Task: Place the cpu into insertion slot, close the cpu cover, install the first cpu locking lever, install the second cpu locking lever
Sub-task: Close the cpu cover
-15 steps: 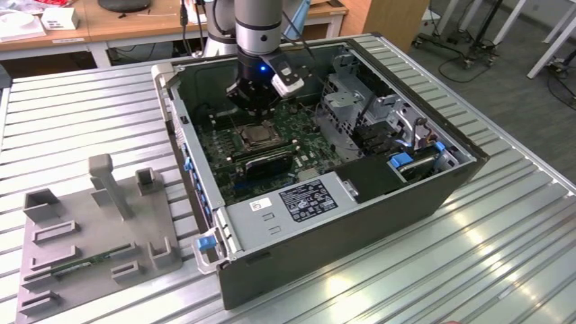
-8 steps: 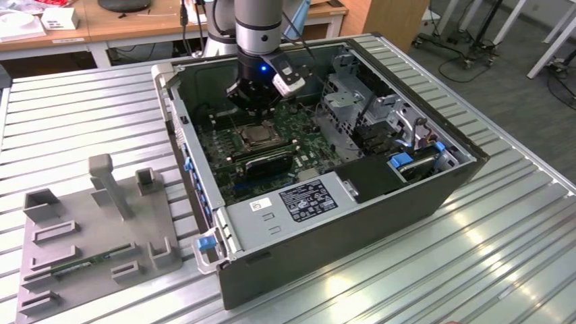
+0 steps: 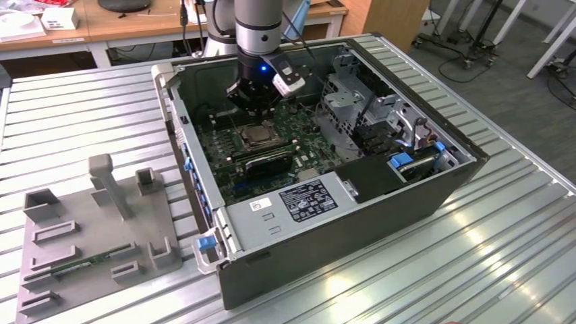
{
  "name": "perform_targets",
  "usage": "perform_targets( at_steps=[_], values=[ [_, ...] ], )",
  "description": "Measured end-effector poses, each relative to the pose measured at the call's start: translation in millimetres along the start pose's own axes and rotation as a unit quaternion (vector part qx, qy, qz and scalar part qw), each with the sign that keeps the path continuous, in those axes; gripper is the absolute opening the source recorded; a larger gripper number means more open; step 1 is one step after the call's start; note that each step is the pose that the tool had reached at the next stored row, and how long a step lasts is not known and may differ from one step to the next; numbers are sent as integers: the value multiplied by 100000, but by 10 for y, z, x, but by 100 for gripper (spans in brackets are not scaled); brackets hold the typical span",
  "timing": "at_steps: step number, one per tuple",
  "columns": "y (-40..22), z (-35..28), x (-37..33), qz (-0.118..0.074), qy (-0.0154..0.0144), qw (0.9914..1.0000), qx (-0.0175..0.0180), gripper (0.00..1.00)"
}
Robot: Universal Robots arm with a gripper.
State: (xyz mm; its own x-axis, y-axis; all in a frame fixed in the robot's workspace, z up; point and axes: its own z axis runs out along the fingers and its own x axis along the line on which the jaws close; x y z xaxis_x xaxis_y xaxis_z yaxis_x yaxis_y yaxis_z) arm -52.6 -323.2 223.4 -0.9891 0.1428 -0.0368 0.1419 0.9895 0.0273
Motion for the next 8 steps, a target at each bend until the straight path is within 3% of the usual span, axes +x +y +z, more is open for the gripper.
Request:
perform_targets(
  at_steps=[4,8],
  values=[
    [0,0,0,-233,9,100000,-10,11],
    [0,0,0,-2210,62,99976,-81,11]
  ],
)
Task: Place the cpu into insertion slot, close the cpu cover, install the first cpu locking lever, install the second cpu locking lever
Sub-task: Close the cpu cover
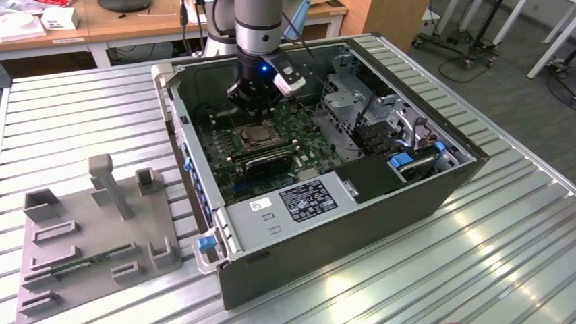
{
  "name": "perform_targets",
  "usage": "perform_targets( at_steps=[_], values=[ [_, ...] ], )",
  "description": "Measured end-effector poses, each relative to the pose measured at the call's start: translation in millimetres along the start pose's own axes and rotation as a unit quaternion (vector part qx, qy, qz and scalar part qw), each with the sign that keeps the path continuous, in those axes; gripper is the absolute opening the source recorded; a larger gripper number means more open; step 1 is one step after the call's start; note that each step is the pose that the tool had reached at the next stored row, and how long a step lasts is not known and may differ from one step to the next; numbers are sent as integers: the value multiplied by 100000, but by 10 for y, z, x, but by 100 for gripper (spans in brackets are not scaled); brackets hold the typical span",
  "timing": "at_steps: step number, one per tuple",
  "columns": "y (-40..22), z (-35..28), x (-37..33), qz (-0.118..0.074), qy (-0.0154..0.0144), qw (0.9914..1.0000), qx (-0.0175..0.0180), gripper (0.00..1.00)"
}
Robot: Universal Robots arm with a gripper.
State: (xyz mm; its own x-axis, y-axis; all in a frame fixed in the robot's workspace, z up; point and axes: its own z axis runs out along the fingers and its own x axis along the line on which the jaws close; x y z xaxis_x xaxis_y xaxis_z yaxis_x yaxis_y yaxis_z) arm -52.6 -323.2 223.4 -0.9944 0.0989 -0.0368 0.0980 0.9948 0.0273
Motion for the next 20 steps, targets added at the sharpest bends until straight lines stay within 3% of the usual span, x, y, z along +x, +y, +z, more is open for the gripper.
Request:
perform_targets(
  at_steps=[5,13,20],
  values=[
    [0,1,0,-2907,77,99958,-106,11],
    [-5,22,31,-3266,86,99947,2,11],
    [-43,21,139,-3499,79,99939,0,11]
  ],
)
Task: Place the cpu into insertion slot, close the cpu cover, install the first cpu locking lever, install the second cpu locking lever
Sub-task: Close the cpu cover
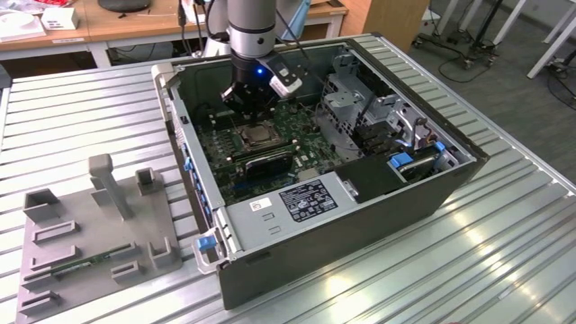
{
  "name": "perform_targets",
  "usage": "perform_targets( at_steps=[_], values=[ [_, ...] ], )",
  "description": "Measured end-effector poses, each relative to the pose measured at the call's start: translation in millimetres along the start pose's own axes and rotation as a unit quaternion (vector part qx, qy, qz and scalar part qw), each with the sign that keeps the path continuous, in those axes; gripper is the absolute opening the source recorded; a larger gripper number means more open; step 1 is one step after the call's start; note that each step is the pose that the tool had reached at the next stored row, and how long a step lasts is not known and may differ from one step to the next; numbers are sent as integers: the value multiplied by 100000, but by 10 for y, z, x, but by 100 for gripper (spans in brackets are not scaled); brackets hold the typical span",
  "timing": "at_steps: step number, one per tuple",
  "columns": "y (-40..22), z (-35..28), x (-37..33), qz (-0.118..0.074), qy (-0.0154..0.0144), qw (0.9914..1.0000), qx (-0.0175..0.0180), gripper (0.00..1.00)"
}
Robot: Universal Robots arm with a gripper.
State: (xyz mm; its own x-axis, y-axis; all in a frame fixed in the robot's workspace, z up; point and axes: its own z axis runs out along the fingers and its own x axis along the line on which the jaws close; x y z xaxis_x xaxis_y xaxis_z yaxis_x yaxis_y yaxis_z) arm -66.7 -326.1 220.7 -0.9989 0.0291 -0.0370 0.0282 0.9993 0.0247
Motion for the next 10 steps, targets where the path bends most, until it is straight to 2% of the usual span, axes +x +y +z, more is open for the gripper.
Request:
perform_targets(
  at_steps=[6,10],
  values=[
    [-46,-3,85,-227,0,100000,2,11],
    [-71,2,115,-349,3,99999,69,11]
  ],
)
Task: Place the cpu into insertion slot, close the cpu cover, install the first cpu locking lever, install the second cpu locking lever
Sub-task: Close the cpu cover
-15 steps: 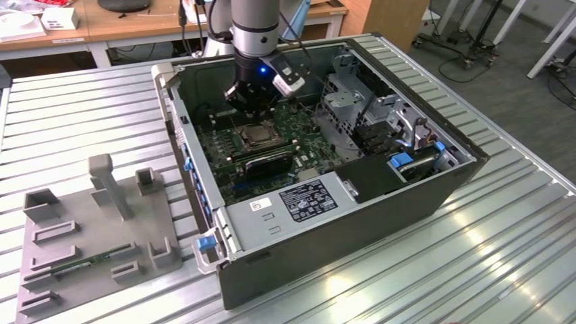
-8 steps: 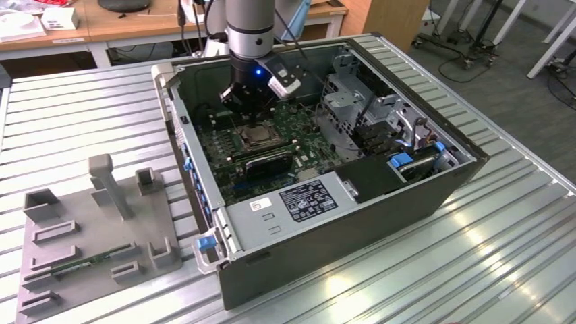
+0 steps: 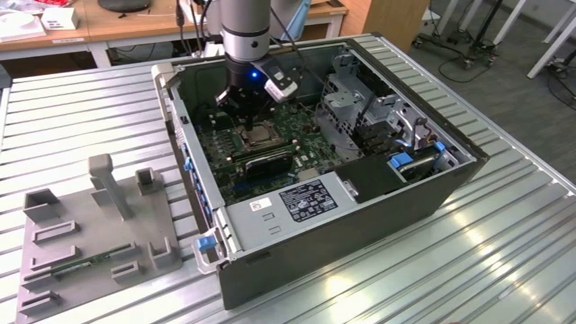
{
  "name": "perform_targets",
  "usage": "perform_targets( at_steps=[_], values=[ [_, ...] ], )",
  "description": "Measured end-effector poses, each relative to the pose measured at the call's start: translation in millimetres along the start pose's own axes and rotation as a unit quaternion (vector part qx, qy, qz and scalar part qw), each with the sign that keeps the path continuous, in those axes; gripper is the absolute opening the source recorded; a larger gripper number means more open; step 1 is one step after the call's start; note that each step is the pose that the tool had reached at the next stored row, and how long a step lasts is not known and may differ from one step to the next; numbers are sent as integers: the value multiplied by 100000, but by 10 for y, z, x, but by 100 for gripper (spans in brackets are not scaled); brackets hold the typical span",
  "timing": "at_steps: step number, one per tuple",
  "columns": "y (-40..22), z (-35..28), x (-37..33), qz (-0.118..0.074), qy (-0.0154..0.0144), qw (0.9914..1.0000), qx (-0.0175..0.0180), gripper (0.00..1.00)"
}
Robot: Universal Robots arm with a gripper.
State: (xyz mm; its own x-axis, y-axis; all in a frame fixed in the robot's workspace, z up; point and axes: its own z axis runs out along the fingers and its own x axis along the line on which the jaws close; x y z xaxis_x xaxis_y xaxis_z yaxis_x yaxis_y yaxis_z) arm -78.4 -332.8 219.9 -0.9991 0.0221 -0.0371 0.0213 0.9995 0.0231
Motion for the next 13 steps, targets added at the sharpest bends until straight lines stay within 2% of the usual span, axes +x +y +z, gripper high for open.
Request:
perform_targets(
  at_steps=[13],
  values=[
    [-24,74,31,-180,4,100000,219,11]
  ],
)
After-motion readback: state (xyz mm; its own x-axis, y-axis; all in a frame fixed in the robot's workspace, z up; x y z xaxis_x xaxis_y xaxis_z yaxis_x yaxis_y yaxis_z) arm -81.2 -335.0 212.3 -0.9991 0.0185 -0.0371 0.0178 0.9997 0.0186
